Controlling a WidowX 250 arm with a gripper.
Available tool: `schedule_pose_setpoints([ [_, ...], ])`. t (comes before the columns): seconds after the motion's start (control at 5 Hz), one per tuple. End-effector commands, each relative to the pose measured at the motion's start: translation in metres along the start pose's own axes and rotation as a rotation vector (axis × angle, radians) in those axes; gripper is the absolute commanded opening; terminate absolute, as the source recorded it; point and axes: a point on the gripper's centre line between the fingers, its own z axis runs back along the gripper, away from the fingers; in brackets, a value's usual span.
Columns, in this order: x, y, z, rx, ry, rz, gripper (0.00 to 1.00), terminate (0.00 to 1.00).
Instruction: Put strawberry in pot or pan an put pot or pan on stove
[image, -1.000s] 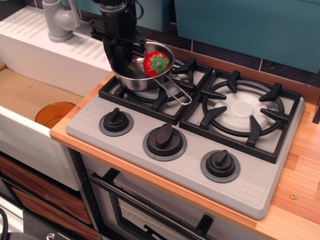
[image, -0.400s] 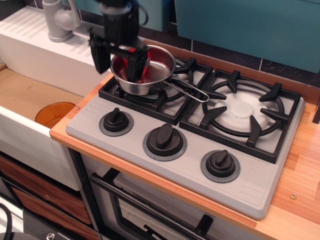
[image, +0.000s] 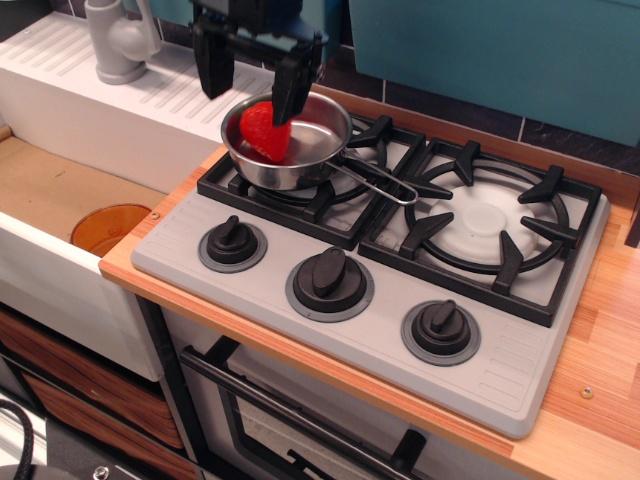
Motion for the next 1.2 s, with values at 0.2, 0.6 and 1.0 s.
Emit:
schedule_pose_setpoints([
  [0.2,-0.002,-0.049,0.048,-0.045,-0.038,0.027,1.0,0.0],
  [0.6,-0.002,-0.084,0.056,-0.107,-0.042,0.046,1.0,0.0],
  [1.0,0.012,-0.114,0.05,-0.128,-0.073,0.044,1.0,1.0],
])
